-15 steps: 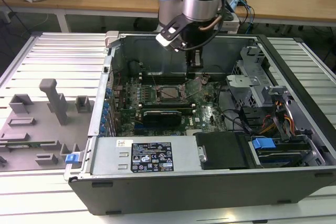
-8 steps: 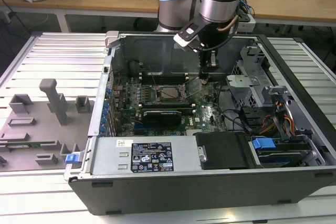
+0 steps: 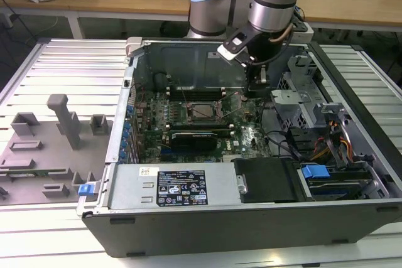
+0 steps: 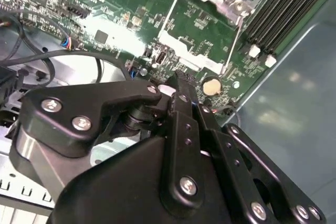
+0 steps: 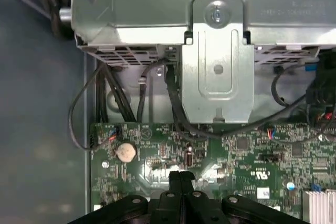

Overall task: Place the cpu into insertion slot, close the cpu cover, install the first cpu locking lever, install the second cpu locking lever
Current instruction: 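Close the cpu cover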

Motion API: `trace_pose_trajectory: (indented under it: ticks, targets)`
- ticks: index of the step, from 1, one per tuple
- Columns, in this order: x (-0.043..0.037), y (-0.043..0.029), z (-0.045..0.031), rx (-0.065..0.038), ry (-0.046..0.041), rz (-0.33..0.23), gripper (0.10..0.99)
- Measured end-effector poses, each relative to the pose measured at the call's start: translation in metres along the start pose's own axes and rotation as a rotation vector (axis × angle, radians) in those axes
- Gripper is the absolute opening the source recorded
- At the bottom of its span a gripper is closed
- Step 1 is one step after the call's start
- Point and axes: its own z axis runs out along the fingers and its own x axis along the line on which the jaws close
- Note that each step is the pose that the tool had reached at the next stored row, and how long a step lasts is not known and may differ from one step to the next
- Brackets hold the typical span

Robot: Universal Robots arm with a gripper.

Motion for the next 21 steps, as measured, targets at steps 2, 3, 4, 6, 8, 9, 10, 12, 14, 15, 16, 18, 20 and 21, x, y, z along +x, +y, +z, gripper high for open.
trace_pose_trajectory:
  ticks: [2, 3, 4, 6, 8, 9, 10, 12, 14, 15, 16, 18, 20, 21]
  targets:
    - [0.0, 0.0019, 0.0038, 0.004, 0.0, 0.0, 0.106]
    - [-0.0001, 0.0026, 0.0067, 0.007, -0.0001, 0.0, 0.106]
    - [-0.0001, 0.0027, 0.0083, 0.009, -0.0001, 0.0, 0.106]
    - [-0.0002, 0.0026, 0.0109, 0.012, -0.0001, 0.0, 0.106]
    - [-0.0002, 0.0027, 0.0109, 0.012, -0.0003, 0.0, 0.106]
    - [-0.0002, 0.0028, 0.0114, 0.043, -0.0005, 0.001, 0.106]
    - [-0.0001, 0.0032, 0.0119, 0.088, -0.0009, 0.001, 0.106]
    - [-0.0002, 0.0037, 0.0123, 0.155, -0.0017, 0.003, 0.106]
    - [-0.0002, 0.0032, 0.0123, 0.155, -0.0016, 0.003, 0.106]
    - [-0.0002, 0.0009, 0.0123, 0.155, -0.0015, 0.003, 0.106]
    - [-0.0002, -0.0024, 0.0123, 0.154, -0.0015, 0.003, 0.106]
    - [-0.0002, -0.0074, 0.0122, 0.152, -0.0015, 0.002, 0.106]
    - [-0.0004, -0.0164, 0.0121, 0.148, -0.0014, 0.002, 0.106]
    - [-0.0004, -0.0191, 0.012, 0.147, -0.0014, 0.002, 0.106]
